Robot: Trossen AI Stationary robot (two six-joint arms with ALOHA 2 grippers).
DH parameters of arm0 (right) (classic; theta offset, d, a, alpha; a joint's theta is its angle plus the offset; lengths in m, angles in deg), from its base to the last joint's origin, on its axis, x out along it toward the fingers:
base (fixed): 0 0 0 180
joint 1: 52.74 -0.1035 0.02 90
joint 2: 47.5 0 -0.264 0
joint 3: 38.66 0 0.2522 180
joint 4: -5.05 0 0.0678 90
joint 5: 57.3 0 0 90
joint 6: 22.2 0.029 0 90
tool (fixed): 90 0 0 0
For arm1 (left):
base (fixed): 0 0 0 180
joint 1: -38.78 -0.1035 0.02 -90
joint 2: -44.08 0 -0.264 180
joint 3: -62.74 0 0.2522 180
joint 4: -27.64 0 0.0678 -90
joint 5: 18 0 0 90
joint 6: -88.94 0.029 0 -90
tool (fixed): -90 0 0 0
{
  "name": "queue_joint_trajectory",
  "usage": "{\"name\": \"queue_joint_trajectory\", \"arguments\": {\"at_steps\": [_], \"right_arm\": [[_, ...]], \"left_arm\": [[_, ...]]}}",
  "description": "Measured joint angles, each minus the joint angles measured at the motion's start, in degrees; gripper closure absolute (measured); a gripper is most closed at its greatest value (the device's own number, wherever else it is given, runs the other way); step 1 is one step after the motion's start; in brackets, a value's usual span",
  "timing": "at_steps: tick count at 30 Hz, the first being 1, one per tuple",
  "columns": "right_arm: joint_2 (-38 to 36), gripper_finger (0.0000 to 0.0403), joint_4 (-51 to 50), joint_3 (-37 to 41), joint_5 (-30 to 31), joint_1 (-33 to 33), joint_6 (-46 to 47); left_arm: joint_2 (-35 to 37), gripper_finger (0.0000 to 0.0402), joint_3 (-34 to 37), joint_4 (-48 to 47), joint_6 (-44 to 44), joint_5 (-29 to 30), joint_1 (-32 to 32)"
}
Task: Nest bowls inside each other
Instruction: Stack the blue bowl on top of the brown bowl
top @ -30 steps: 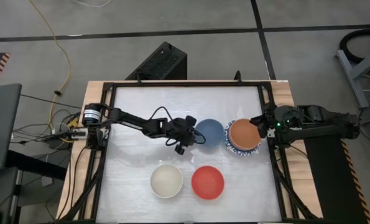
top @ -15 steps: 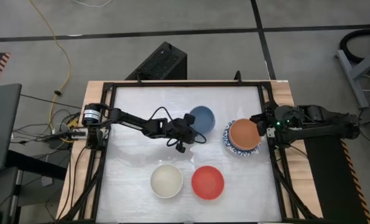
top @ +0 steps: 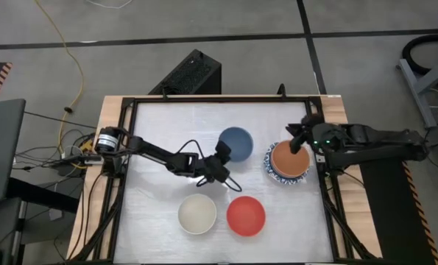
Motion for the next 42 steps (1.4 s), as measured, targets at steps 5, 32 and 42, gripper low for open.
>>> {"name": "queue_joint_trajectory", "arguments": {"at_steps": [5, 32, 42], "right_arm": [[7.51, 0.0305, 10.11, -1.1, 3.74, 1.83, -5.27], [39.68, 0.0317, 39.91, -15.28, 14.67, -2.08, -36.99], [39.78, 0.0231, 42.25, -15.28, 13.96, 0.37, -36.97]], "left_arm": [[0.02, 0.0401, 0.0, 0.0, 10.38, 9.56, 1.39], [0.09, 0.0401, 0.02, 9.12, 25.69, 31.8, -2.94], [0.11, 0.0402, 0.02, 12.04, 29.08, 32.65, -2.94]]}}
